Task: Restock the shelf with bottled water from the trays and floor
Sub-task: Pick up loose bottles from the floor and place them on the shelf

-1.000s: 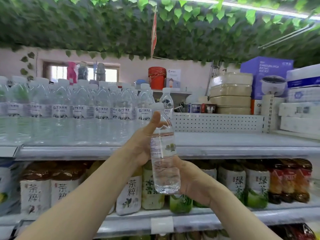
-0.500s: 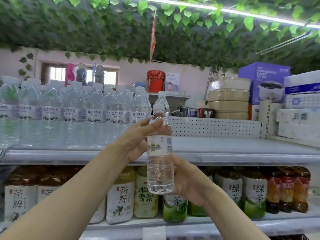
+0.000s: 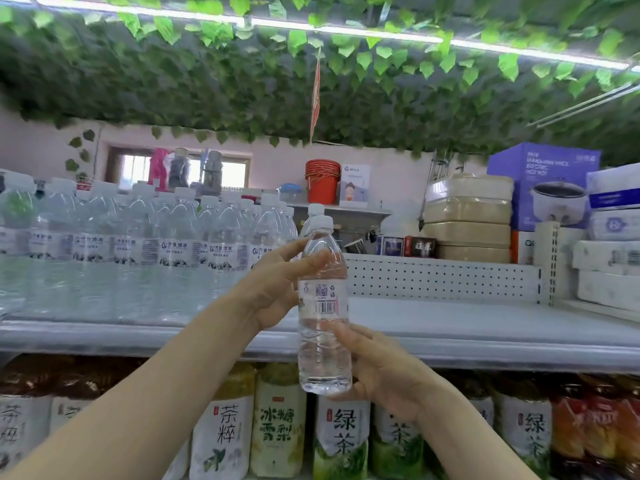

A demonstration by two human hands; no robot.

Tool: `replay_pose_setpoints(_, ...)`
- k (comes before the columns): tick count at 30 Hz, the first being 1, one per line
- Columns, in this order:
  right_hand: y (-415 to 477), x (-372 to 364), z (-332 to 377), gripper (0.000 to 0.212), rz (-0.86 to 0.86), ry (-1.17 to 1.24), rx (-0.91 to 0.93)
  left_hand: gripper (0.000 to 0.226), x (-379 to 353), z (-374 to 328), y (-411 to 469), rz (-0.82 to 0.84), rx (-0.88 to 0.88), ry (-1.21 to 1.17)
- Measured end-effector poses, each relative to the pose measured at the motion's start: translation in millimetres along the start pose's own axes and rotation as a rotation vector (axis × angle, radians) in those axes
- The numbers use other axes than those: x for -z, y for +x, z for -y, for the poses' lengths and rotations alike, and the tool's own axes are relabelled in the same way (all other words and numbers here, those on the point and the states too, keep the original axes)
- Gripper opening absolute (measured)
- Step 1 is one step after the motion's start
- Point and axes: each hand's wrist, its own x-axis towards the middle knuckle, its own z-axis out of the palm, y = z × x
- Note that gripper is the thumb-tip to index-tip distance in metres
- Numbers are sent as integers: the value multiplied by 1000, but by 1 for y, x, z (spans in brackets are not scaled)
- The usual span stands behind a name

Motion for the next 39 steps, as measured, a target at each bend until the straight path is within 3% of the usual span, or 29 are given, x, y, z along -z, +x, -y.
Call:
replay_pose_setpoints(4, 1, -2, 2, 50, 14, -23, 6, 54, -1, -3, -3, -6, -8, 33)
replay_pose_setpoints(9, -2, -9, 5, 61, -233, -138, 62, 63, -7, -11, -4, -50, -15, 241)
replay_pose_setpoints(15, -8, 17, 8, 45, 28, -78, -17, 52, -20, -8, -3, -78, -19, 106)
replay_pose_setpoints(19, -10, 35, 5, 49, 66, 80, 5, 43, -25, -8, 0, 8, -38, 31)
replay_pose_setpoints(23, -8, 40, 2, 58, -23, 82, 70, 56, -31, -11, 6, 72, -51, 76)
replay_pose_setpoints(27, -4, 40, 9, 63, -179, 7, 119, 72, -32, -23, 18, 33, -122, 295)
replay_pose_setpoints(32, 11, 48, 32, 76, -220, -124, 143, 66, -34, -47, 42, 34, -153, 452)
replay_pose_setpoints(36, 28, 56, 59, 65, -232, -156, 188, 60, -39, -65, 61, 2, -186, 461)
replay_pose_setpoints(39, 45, 65, 69, 68, -292, -175, 214, 59, -41, -71, 76, -51, -261, 580)
